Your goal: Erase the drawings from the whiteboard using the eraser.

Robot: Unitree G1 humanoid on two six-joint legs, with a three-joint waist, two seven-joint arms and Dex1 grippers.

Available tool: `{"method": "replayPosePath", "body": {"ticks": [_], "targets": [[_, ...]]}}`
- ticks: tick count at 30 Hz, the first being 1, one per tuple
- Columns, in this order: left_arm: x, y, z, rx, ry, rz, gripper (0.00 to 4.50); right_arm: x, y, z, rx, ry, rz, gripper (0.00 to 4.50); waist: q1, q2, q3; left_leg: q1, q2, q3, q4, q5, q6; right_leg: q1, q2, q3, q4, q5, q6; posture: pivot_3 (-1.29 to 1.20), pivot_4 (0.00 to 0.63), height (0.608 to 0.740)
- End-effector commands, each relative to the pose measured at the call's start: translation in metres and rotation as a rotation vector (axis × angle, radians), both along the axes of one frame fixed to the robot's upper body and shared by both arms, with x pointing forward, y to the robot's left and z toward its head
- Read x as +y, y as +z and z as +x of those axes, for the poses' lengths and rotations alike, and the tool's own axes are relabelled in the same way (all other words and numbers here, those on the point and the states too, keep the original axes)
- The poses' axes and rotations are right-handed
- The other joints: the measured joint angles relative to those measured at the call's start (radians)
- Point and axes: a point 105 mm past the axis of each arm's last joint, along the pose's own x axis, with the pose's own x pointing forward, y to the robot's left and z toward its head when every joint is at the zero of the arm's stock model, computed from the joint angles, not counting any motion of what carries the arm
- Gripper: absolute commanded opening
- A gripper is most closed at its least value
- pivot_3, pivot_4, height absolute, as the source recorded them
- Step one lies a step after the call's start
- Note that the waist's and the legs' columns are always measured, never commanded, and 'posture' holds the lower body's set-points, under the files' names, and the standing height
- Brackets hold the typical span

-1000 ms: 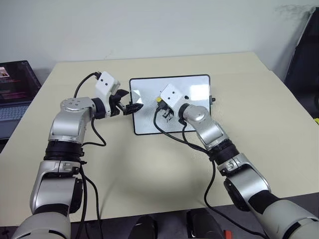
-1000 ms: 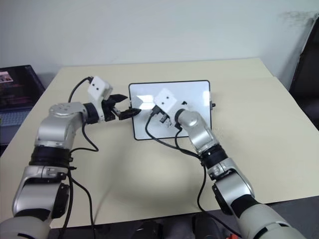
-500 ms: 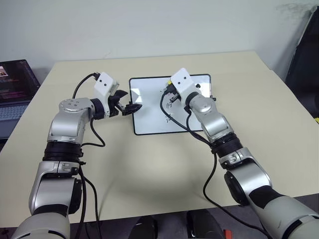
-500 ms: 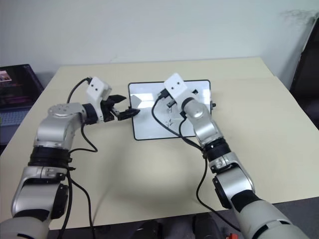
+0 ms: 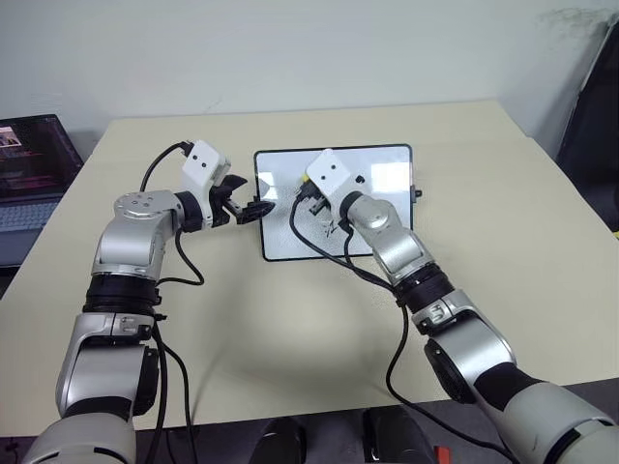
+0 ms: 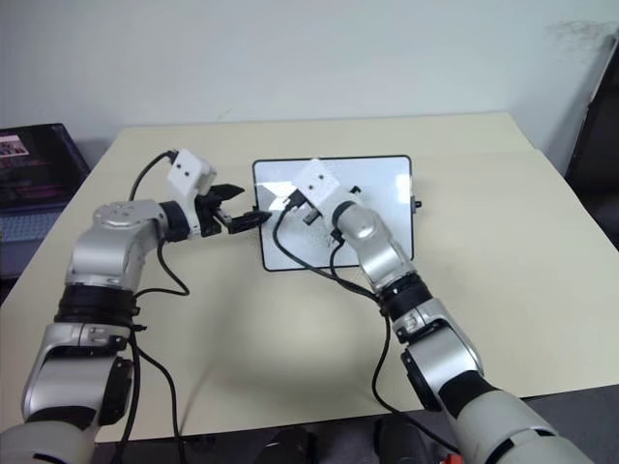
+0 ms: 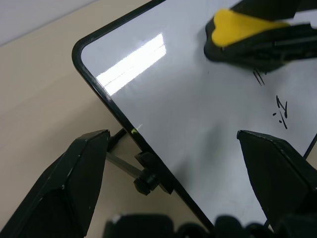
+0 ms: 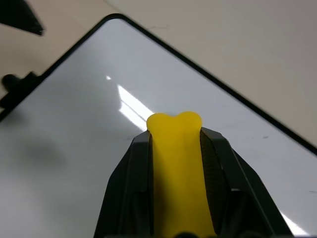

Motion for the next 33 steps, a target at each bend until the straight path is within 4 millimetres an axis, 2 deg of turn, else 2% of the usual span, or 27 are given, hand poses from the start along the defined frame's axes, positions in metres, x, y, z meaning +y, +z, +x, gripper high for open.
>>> {"method": "replayPosePath", "body": {"ticks": [1, 7, 11, 17, 20, 22, 26, 29, 33], "targets": [[0.002, 0.013, -0.002, -0.044, -0.013, 0.0, 4.5, -0.002, 0.014, 0.002, -0.039, -0.013, 0.015, 0.97, 0.0, 0.0, 0.0, 0.0, 0.0, 0.0, 0.0, 0.0, 0.0, 0.0, 0.0, 0.0, 0.0, 0.0, 0.0, 0.0, 0.15, 0.74], [-0.002, 0.011, -0.005, -0.033, -0.038, 0.002, 4.5, 0.013, -0.01, -0.008, 0.055, 0.082, -0.039, 0.97, -0.002, 0.0, 0.0, 0.0, 0.0, 0.0, 0.0, 0.0, 0.0, 0.0, 0.0, 0.0, 0.0, 0.0, 0.0, 0.0, 0.15, 0.74], [-0.002, 0.011, -0.005, -0.032, -0.038, 0.002, 4.5, 0.015, -0.017, -0.011, 0.082, 0.097, -0.047, 0.97, -0.005, 0.0, 0.0, 0.0, 0.0, 0.0, 0.0, 0.0, 0.0, 0.0, 0.0, 0.0, 0.0, 0.0, 0.0, 0.0, 0.15, 0.74], [0.001, 0.01, -0.005, -0.035, -0.023, -0.007, 4.5, -0.005, 0.019, -0.009, -0.003, 0.083, 0.063, 0.97, 0.0, 0.0, 0.0, 0.0, 0.0, 0.0, 0.001, 0.0, 0.0, 0.0, 0.0, 0.0, 0.001, 0.0, 0.0, 0.0, 0.15, 0.74], [0.0, 0.008, -0.008, -0.038, -0.028, -0.016, 4.5, -0.021, 0.044, -0.029, -0.05, 0.158, 0.194, 0.97, 0.003, 0.0, 0.0, -0.002, 0.0, -0.001, 0.0, 0.0, 0.0, 0.0, 0.0, -0.001, -0.002, 0.0, 0.0, 0.0, 0.15, 0.74], [-0.003, 0.005, -0.014, -0.036, -0.055, -0.022, 4.5, -0.038, 0.047, -0.048, -0.066, 0.199, 0.228, 0.97, 0.003, 0.0, 0.0, -0.004, 0.0, -0.002, 0.0, 0.0, 0.0, -0.001, 0.0, -0.002, -0.005, 0.0, 0.0, 0.0, 0.15, 0.74], [-0.01, 0.002, -0.024, -0.046, -0.112, -0.009, 4.5, -0.072, 0.031, -0.078, -0.054, 0.21, 0.215, 0.97, 0.004, 0.0, 0.0, -0.016, 0.0, -0.004, 0.001, 0.0, 0.0, -0.009, -0.001, -0.002, -0.007, 0.0, 0.0, 0.0, 0.15, 0.74], [-0.018, 0.0, -0.03, -0.049, -0.155, -0.002, 4.5, -0.096, 0.007, -0.099, 0.003, 0.197, 0.189, 0.97, 0.011, 0.0, 0.0, -0.016, 0.0, -0.004, 0.0, 0.0, 0.0, -0.009, -0.001, -0.002, -0.008, 0.0, 0.0, 0.0, 0.15, 0.74], [-0.021, -0.009, -0.032, -0.04, -0.178, 0.048, 4.5, -0.108, -0.034, -0.122, 0.087, 0.197, 0.051, 0.97, 0.012, 0.0, 0.0, -0.014, 0.0, -0.002, 0.001, 0.0, 0.0, -0.008, 0.0, -0.003, -0.006, 0.0, 0.0, 0.0, 0.15, 0.74]]}}
